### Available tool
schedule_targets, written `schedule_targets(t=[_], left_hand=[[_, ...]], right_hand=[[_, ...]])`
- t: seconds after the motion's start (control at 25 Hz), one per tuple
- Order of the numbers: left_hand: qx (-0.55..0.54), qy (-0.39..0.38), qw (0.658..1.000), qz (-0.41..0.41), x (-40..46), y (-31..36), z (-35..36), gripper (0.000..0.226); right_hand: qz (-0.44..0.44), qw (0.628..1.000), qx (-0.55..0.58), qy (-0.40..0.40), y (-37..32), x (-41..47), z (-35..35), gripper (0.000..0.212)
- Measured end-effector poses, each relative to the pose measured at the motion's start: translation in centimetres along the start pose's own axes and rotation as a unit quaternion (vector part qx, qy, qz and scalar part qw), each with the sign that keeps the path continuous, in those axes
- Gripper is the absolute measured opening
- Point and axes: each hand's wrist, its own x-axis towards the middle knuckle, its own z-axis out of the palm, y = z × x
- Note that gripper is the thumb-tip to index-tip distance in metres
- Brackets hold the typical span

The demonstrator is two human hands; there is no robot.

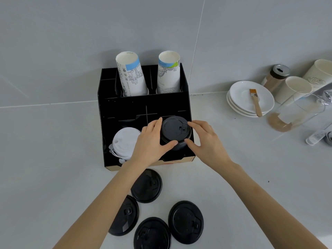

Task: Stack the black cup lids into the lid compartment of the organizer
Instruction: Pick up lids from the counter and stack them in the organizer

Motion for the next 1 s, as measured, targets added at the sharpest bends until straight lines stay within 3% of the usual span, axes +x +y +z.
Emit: schedule_targets(t=[0.44, 0.76, 1.0], left_hand=[[-0.071, 0.027, 0.996, 0.053, -7.5, -0.6, -0.2, 0.06], [0.003, -0.152, 0.987, 0.056, -13.4, -1.1, 4.3, 0.069], [0.043, -0.207, 0.975, 0.066, -15.9, -1.1, 6.7, 0.075]], right_hand=[[-0.005, 0.998, 0.014, -0.06, 0.2, -8.0, -0.4, 0.042], [0.036, 0.992, 0.027, -0.121, 1.3, -14.2, 1.8, 0.047], [0.051, 0.982, 0.018, -0.181, 1.5, -16.8, 3.2, 0.059]])
